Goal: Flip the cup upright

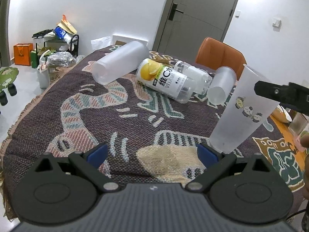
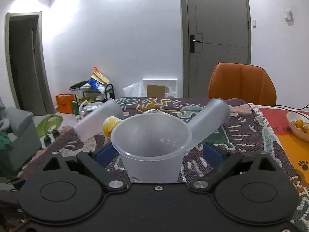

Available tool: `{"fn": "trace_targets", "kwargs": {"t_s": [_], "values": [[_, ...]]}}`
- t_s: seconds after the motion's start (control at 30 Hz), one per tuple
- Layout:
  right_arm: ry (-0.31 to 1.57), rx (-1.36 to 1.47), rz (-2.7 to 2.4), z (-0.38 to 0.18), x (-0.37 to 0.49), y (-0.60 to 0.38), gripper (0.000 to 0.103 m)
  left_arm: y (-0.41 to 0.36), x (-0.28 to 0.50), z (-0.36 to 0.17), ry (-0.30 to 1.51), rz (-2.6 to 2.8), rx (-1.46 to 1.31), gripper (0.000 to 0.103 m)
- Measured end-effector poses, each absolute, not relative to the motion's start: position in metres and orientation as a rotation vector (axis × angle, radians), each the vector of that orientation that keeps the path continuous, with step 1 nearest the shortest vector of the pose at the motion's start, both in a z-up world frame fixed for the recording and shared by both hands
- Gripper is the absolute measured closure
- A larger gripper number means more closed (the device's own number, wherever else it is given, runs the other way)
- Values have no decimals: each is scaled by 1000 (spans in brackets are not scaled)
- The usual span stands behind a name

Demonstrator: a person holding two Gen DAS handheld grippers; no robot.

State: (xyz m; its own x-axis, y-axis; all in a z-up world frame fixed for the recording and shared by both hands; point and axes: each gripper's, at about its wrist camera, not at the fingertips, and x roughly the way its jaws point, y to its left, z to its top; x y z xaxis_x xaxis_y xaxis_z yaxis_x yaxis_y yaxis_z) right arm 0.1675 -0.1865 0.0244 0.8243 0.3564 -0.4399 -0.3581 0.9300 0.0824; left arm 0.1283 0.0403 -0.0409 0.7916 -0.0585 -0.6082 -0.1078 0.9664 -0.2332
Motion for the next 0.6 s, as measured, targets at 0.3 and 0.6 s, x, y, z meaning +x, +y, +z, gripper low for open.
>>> {"fn": "trace_targets", "kwargs": {"t_s": [0.3, 0.6], "values": [[442, 41, 417, 32, 147, -216, 3, 14, 119, -23, 626, 2, -196, 5], [419, 78, 452, 34, 128, -240, 0, -4, 96, -7, 591, -15, -138, 5]]}}
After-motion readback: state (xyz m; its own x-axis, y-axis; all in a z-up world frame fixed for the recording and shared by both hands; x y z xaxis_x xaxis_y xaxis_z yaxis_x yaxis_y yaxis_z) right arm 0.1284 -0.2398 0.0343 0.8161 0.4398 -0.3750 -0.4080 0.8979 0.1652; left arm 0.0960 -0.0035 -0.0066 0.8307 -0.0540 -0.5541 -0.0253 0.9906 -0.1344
